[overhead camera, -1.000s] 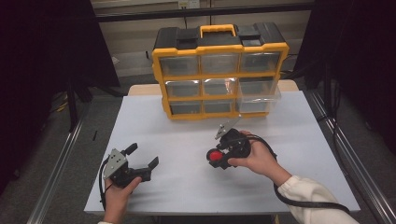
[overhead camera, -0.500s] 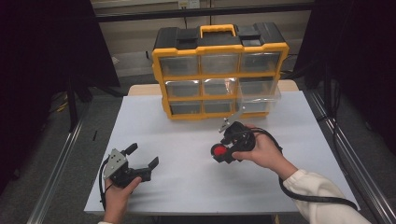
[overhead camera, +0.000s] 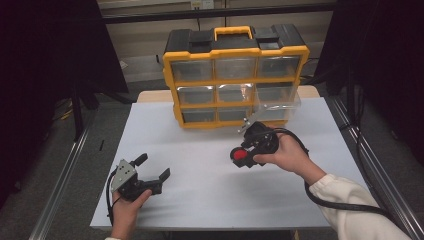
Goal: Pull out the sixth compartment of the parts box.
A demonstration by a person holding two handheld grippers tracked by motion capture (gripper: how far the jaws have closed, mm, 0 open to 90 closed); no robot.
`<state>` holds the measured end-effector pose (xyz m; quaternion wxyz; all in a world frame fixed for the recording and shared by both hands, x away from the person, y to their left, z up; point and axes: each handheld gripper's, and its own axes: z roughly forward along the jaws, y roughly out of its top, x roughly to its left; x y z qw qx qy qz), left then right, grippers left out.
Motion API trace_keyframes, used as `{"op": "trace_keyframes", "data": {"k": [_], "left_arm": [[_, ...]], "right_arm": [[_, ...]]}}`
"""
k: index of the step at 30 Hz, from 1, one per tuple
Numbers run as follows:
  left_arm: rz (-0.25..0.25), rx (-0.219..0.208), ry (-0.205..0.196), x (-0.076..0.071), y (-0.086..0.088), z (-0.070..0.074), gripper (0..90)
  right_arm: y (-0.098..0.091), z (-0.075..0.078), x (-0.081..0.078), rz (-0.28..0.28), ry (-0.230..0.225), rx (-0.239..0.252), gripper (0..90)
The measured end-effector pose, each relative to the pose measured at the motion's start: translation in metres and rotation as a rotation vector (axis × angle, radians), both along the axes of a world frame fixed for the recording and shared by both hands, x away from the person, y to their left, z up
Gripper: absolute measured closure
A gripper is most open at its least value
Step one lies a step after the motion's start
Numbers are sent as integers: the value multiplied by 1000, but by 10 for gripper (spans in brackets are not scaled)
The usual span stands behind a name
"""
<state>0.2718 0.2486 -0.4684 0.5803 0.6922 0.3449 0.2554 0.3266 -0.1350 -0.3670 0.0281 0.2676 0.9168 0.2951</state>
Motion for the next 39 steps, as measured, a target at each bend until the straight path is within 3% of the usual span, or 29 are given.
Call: {"op": "trace_keyframes", "data": {"k": [26,33,34,38,39], "left_arm": [[-7,7,-3,0,0,0,26],[-8,-6,-5,-1,0,1,21],[-4,-23,-4,-1,-1,1,20],[-10,-6,-7,-1,0,1,18],[-8,-22,-5,-1,-1,1,17]], "right_arm": [[-15,31,6,-23,-5,-15,301],[-18,39,8,-23,-13,-13,300],[-18,39,9,-24,-12,-17,300],[-21,42,10,-32,-10,-17,300],[-21,43,10,-32,-10,-15,300]]}}
